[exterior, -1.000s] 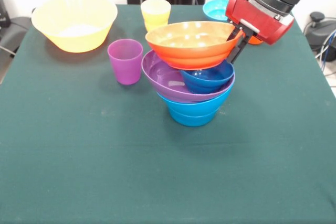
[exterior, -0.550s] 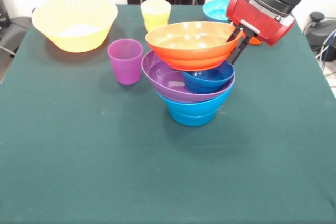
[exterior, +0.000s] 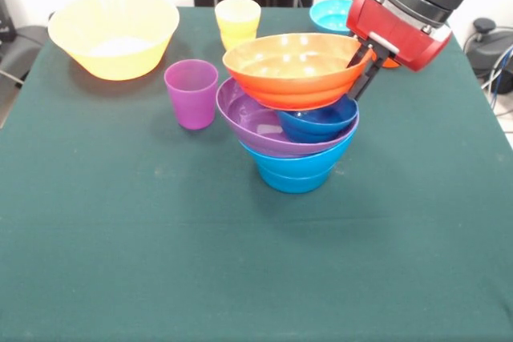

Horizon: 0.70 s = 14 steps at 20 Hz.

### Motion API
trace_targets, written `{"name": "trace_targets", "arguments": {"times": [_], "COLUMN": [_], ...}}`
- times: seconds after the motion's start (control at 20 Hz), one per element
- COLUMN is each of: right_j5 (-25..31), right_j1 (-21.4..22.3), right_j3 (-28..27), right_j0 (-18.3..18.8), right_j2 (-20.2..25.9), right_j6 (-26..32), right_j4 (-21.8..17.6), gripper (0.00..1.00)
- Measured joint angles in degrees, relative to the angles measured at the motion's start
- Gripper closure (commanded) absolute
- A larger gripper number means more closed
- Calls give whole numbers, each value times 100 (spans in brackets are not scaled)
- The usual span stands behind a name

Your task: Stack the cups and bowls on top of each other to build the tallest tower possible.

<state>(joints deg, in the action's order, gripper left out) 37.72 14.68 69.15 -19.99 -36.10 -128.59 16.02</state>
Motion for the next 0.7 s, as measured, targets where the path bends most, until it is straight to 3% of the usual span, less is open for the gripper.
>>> {"name": "trace_targets", "arguments": {"times": [0.1, 0.15, 0.7], "right_j5": [0, -4, -4], "right_j1": [-5, -14, -54], "right_j3": [0, -6, -55], "right_j0": [-2, -2, -6], "right_j2": [-4, -3, -5], "right_j6": [0, 0, 0], "right_j4": [4, 36, 144], "gripper": [100, 0, 0]}}
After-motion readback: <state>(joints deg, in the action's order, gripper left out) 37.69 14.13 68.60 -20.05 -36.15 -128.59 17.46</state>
